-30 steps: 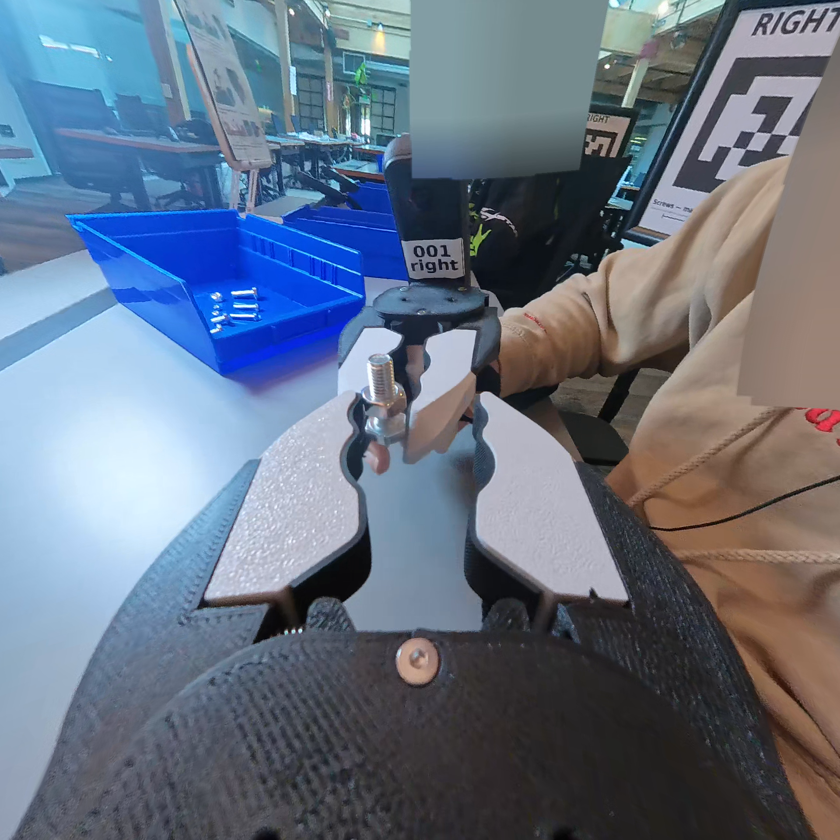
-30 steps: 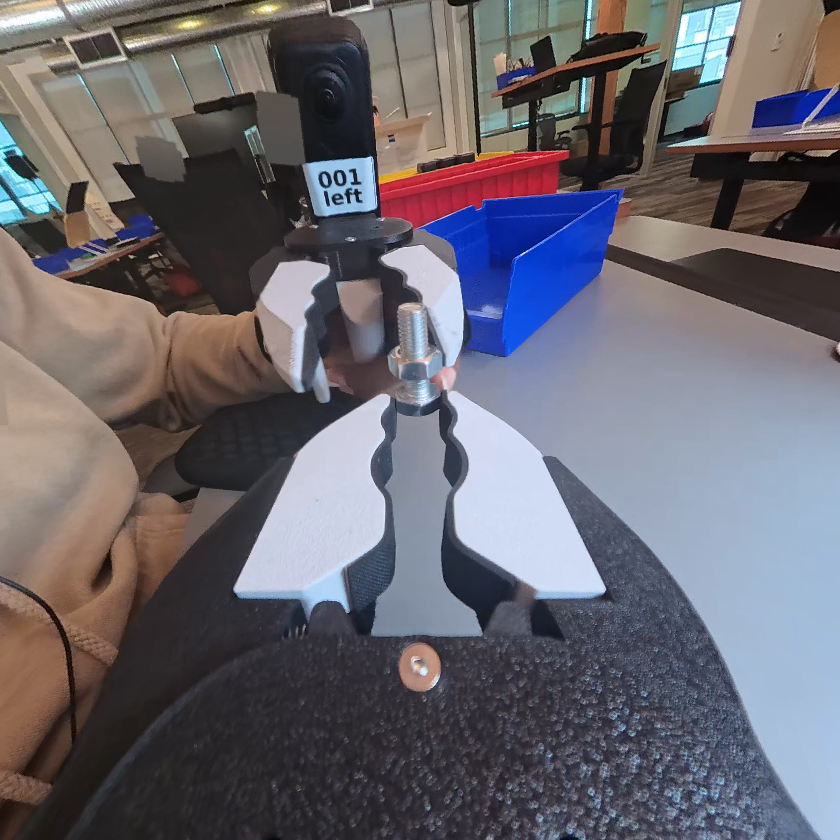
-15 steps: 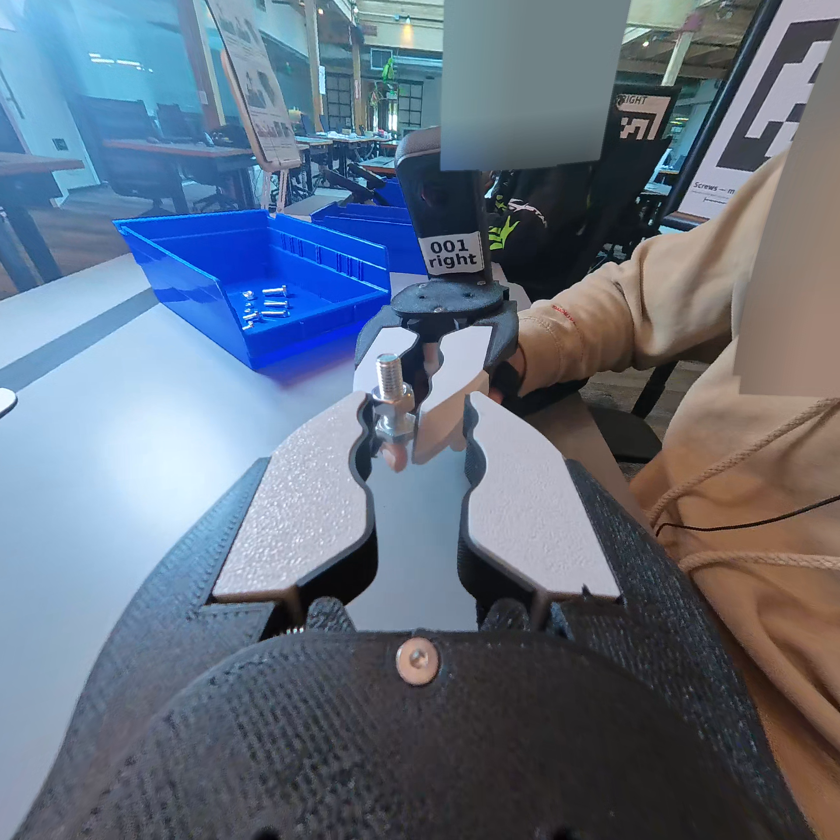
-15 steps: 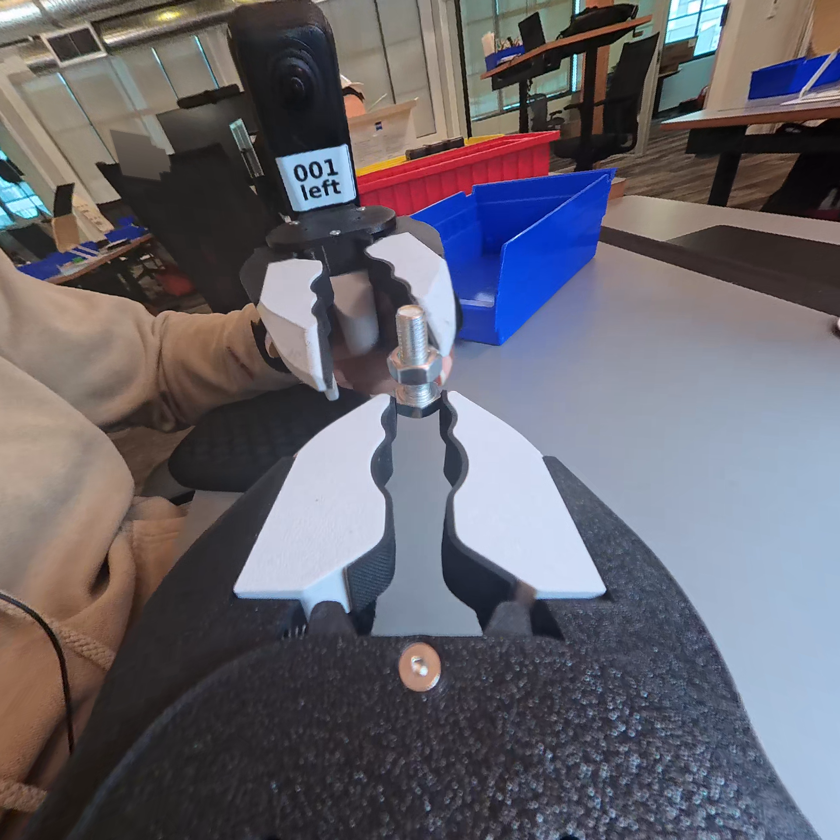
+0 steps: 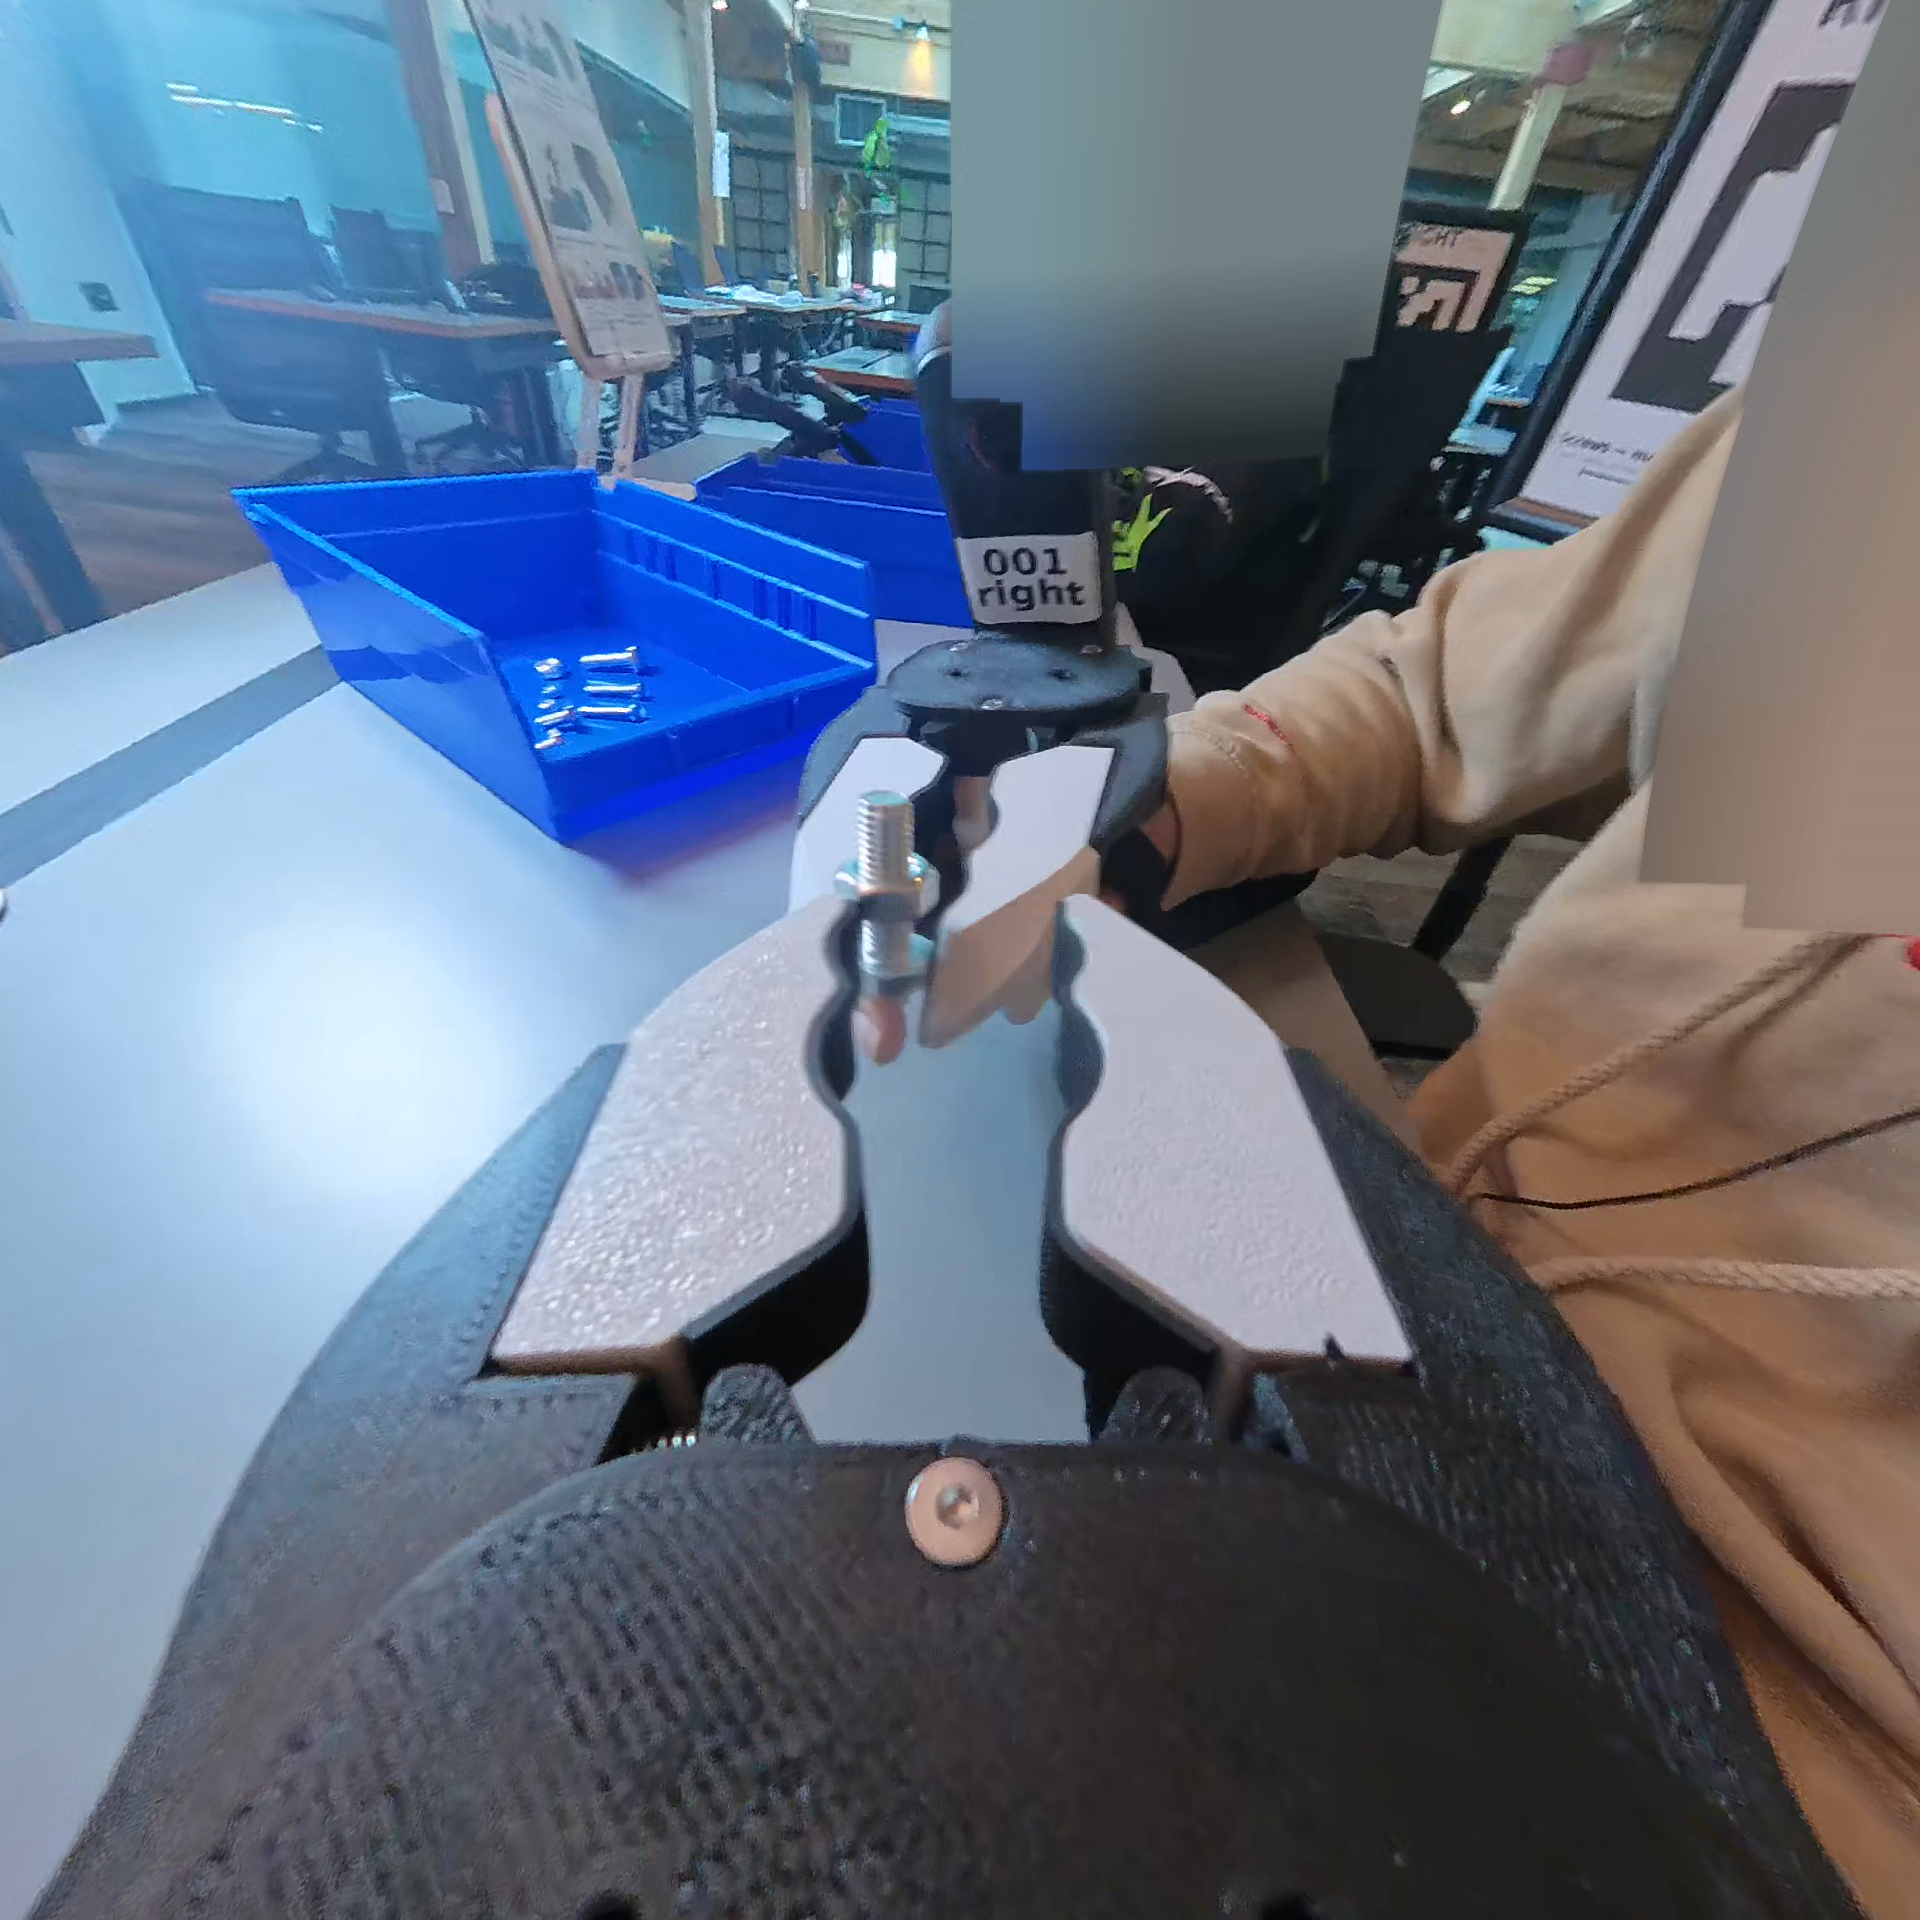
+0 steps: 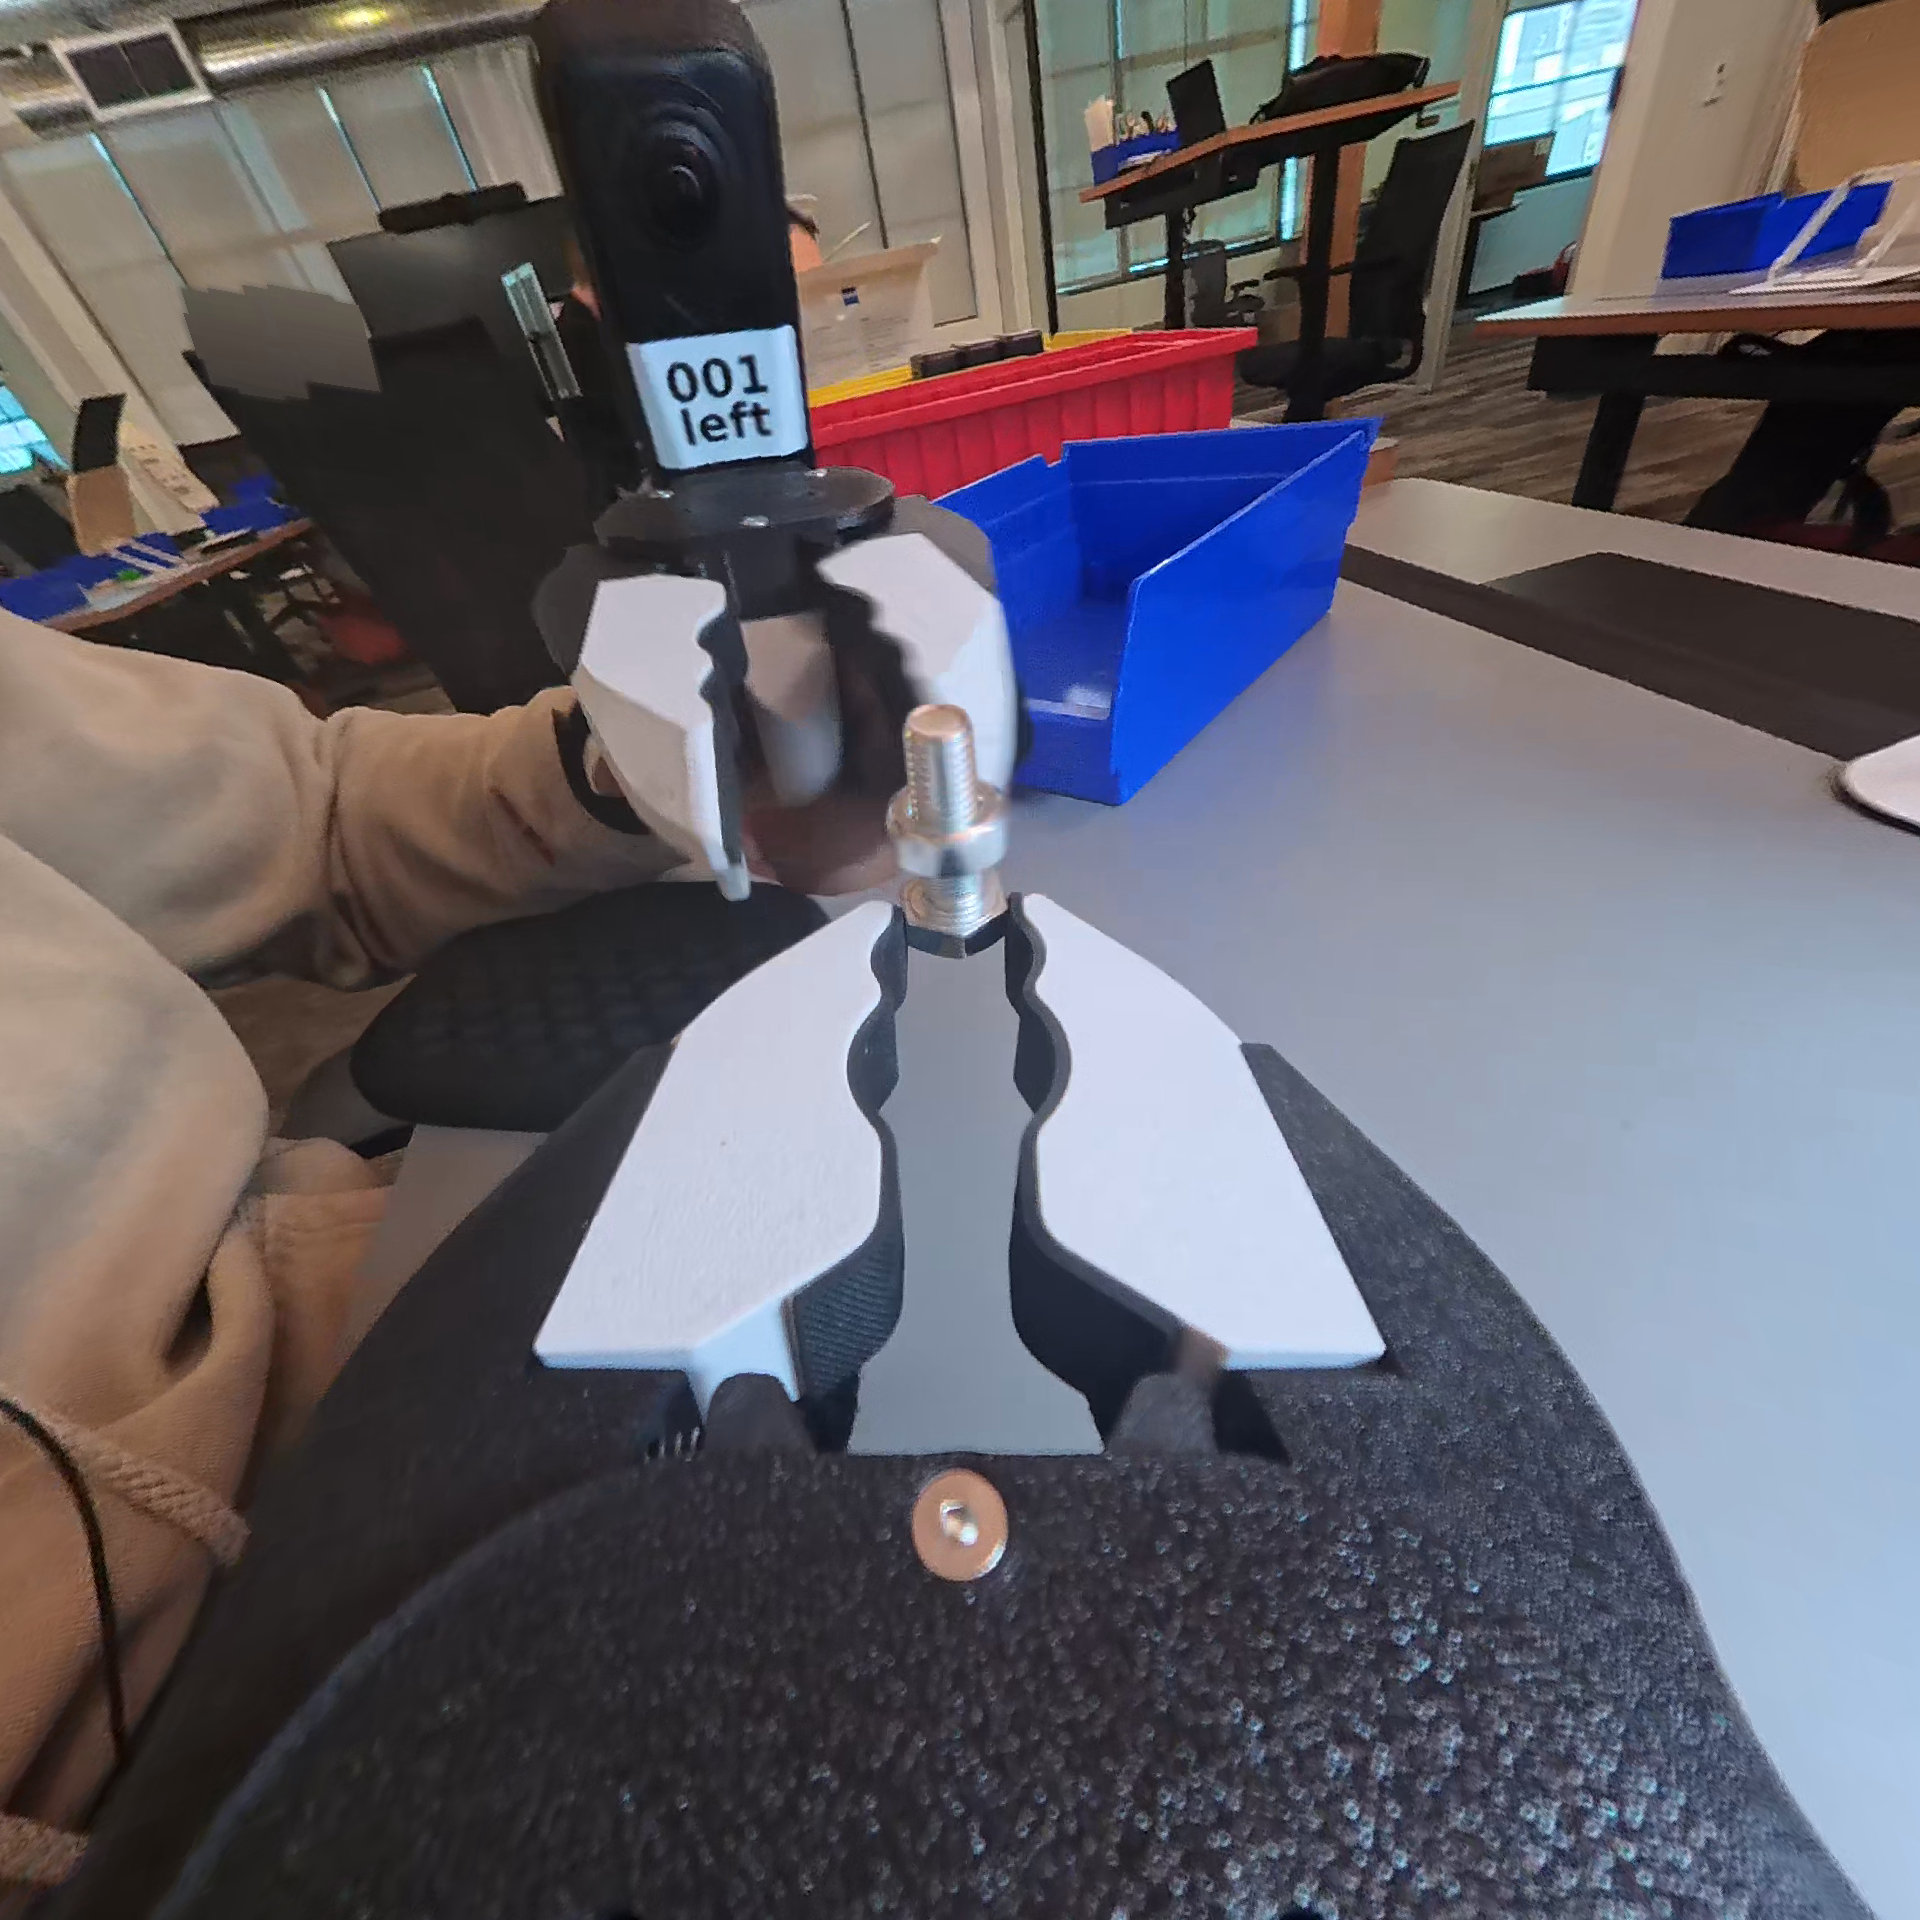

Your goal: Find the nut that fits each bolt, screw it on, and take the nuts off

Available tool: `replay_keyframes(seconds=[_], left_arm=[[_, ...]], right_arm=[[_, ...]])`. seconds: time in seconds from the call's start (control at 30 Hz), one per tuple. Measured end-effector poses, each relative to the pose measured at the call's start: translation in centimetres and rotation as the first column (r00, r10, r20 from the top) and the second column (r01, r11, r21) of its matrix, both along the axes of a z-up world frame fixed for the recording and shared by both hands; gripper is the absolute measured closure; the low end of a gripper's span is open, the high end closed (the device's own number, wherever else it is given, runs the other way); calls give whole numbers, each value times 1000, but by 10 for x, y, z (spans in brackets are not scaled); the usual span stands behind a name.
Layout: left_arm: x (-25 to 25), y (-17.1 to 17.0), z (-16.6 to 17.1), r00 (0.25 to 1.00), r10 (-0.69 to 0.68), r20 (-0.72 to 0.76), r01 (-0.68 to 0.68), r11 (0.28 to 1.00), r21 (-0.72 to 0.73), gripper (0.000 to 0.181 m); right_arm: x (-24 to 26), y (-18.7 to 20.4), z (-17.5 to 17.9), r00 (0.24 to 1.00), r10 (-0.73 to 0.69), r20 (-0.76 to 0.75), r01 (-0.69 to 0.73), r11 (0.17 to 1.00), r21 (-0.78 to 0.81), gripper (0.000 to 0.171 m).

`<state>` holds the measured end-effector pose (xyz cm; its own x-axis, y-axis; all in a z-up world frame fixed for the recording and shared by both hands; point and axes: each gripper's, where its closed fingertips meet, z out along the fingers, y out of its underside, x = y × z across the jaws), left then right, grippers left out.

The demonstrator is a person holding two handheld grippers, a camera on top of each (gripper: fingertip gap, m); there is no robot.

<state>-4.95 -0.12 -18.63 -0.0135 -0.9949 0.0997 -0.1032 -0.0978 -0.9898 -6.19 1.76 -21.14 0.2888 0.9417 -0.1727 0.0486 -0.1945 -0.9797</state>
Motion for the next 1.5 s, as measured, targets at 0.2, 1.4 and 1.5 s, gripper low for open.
replay_keyframes(seconds=[0.2,1.4,1.5], left_arm=[[-6,3,13,998,13,68,-13,1000,4,154],[-7,-7,16,999,-31,45,30,999,37,179],[-6,-6,16,999,-13,33,11,998,66,168]], right_arm=[[6,6,4,999,-31,-8,31,1000,-2,153],[0,2,2,1000,-14,27,14,1000,-5,153],[5,6,6,999,-31,27,31,999,5,153]])
